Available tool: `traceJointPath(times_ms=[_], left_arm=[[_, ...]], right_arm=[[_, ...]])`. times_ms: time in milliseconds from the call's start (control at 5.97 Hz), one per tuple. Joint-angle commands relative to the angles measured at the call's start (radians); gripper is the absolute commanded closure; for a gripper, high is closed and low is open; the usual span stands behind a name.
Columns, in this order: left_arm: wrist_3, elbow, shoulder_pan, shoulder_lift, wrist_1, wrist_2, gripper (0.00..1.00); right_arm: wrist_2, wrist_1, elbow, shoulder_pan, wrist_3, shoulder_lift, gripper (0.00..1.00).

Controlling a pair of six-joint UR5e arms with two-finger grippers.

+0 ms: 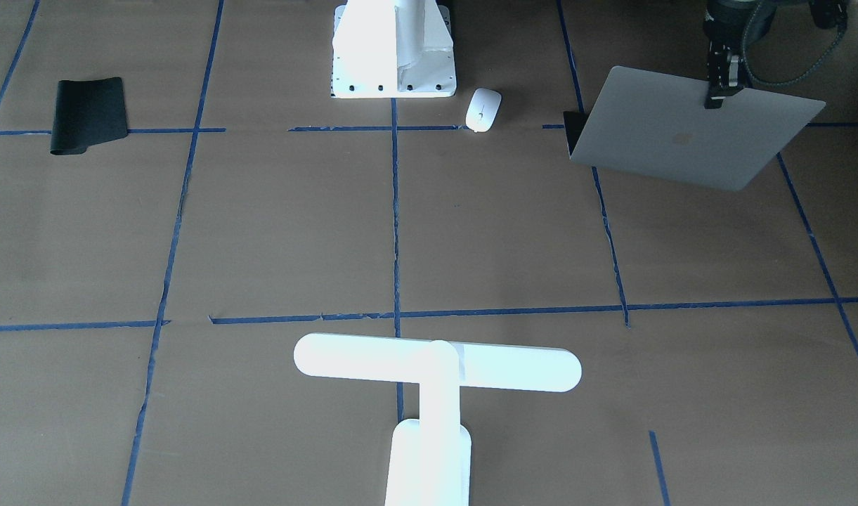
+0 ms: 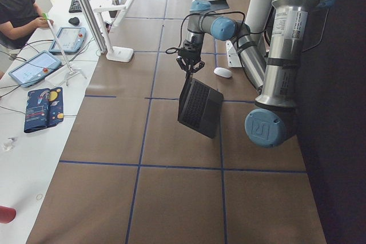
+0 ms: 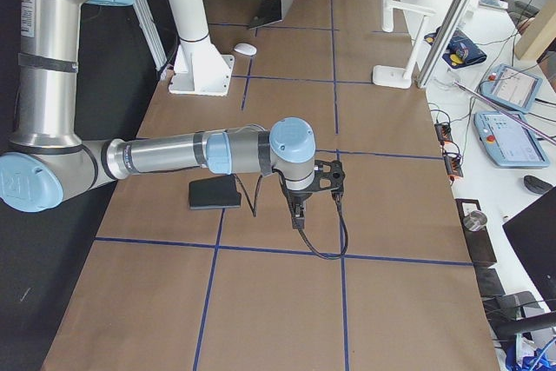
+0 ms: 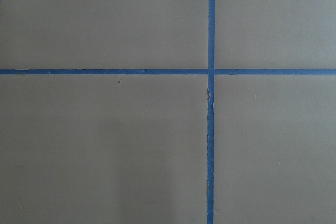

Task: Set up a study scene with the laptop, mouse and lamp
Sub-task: 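Lift and carry the laptop with the left gripper toward the lamp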

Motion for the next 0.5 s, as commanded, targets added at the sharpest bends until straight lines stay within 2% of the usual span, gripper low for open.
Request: traceJointPath(times_ms=[0, 335], left_arm=[[0.008, 0.245, -0.065, -0.256, 0.011, 0.013, 1.0], [-0.058, 0.434, -0.057, -0.443, -0.004, 0.01, 1.0]], right_arm=[[0.012, -0.001, -0.001, 0.008, 0.0, -0.004, 0.0], [0.021, -0.001, -0.001, 0.011, 0.0, 0.009, 0.0]])
